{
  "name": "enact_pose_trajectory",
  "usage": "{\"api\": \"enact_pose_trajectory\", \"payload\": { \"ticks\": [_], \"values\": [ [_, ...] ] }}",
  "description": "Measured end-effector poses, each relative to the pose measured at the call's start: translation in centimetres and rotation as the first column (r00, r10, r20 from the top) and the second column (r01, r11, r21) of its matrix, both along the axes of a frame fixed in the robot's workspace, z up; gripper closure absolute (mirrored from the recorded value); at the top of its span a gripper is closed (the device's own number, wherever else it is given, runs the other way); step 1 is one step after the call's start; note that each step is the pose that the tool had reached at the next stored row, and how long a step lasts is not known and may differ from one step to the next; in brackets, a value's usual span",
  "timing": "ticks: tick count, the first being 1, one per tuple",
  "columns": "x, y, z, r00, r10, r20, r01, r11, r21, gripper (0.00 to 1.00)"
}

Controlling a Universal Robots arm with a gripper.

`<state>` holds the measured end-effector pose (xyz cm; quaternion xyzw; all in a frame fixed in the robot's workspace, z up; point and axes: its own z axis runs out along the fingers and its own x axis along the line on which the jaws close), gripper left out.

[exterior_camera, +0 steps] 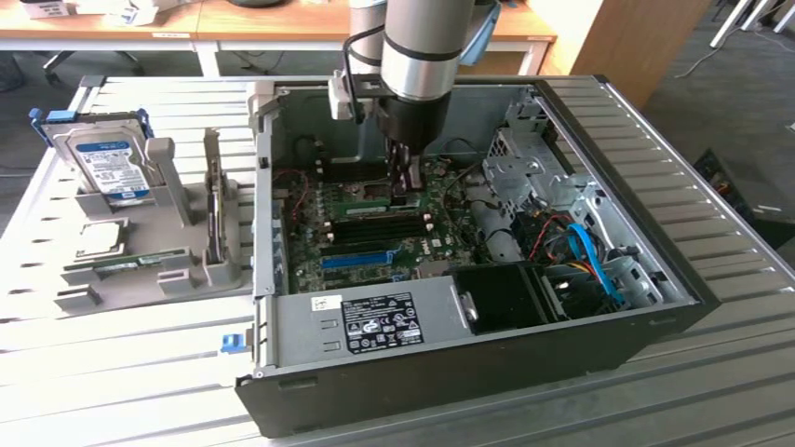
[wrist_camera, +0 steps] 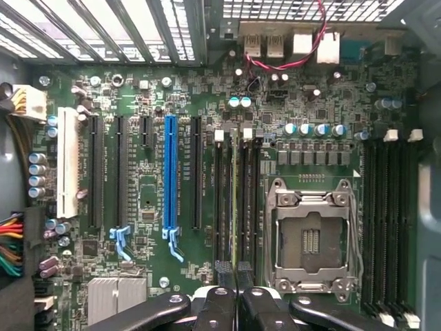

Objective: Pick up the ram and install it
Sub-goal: 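Insert the ram into the slot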

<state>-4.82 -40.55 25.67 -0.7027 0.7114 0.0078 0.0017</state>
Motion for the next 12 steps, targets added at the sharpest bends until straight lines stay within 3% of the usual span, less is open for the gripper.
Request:
{"api": "enact_pose_trajectory", "payload": {
  "ticks": [8,12],
  "values": [
    [0.0,-0.02,-1.15,1.0000,0.000,0.0007,0.000,1.0000,0.0001,0.88],
    [0.0,-0.02,-1.21,1.0000,0.000,0.0005,0.000,1.0000,0.0005,0.88]
  ]
}}
